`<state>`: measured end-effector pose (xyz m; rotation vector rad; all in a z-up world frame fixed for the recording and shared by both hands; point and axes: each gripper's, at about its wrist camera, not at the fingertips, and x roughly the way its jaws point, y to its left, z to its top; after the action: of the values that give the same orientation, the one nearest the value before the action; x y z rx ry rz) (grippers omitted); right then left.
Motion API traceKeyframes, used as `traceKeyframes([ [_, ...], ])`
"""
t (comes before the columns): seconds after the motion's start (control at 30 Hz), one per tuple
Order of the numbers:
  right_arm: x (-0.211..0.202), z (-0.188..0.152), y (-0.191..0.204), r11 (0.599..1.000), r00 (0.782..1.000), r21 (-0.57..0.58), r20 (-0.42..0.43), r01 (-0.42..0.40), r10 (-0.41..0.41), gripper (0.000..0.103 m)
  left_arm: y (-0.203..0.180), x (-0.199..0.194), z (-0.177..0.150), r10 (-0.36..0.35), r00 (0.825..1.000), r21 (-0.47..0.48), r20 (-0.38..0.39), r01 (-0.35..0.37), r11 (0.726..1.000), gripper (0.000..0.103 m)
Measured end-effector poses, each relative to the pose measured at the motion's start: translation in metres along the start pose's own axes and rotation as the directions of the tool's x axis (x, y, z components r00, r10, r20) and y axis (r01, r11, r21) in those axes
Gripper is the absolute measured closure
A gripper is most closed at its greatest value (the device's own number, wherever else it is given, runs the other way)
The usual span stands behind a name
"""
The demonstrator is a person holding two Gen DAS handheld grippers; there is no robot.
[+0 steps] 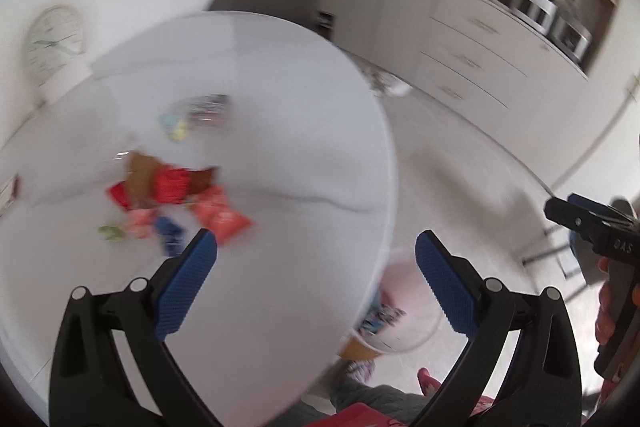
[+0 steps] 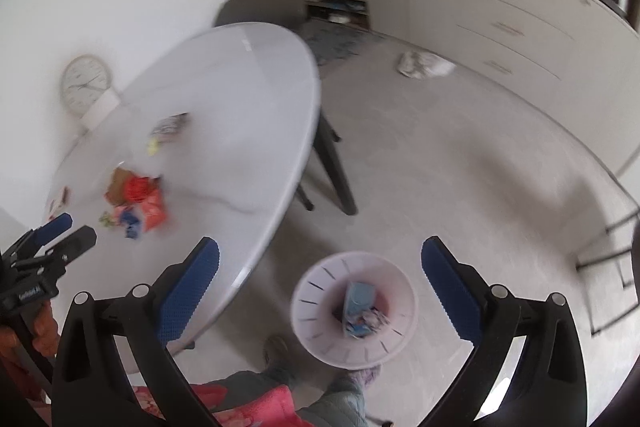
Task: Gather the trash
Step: 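Carry tissue box and newspaper ball to the bin and release both, then grasp the red snack packet with the right tool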
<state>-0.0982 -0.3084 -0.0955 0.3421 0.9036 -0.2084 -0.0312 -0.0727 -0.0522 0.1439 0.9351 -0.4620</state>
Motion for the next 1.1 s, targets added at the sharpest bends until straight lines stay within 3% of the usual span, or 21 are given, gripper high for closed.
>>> traceKeyframes([
  [0.3,0.042,0.013,0.095,0.979,0.995,-0.182,-0.057,-0.094,0.084,0.003,0.093,-0.003,-0.004,0.116,0.993,-0.139,0.008,-0.114,0.984,0.008],
  [0.5,0.115,0.010,0.191,0.906,0.978,-0.379,-0.147,-0.191,0.145,0.003,0.148,-0.001,-0.007,0.158,0.987,-0.163,-0.013,-0.158,0.974,0.008],
  [0.63,0.170,0.004,0.242,0.855,0.969,-0.474,-0.213,-0.213,0.124,0.015,0.180,0.010,-0.010,0.173,0.984,-0.107,-0.039,-0.177,0.978,0.008],
  [0.8,0.221,0.004,0.275,0.834,0.957,-0.509,-0.279,-0.211,0.072,0.023,0.219,0.030,0.002,0.173,0.983,0.030,-0.062,-0.171,0.985,0.008],
  [0.9,0.241,0.003,0.285,0.833,0.949,-0.523,-0.314,-0.183,0.011,0.043,0.245,0.050,0.020,0.146,0.987,0.095,-0.072,-0.139,0.986,0.008],
  [0.93,0.246,0.002,0.285,0.836,0.944,-0.518,-0.331,-0.182,0.000,0.057,0.251,0.056,0.026,0.139,0.987,0.116,-0.077,-0.129,0.985,0.008],
  [0.97,0.248,0.002,0.285,0.842,0.939,-0.509,-0.343,-0.180,-0.007,0.064,0.257,0.063,0.032,0.129,0.988,0.138,-0.082,-0.117,0.984,0.008],
  [1.1,0.237,0.006,0.279,0.877,0.938,-0.456,-0.347,-0.152,-0.018,0.064,0.274,0.101,0.058,0.090,0.990,0.240,-0.107,-0.062,0.969,0.008],
])
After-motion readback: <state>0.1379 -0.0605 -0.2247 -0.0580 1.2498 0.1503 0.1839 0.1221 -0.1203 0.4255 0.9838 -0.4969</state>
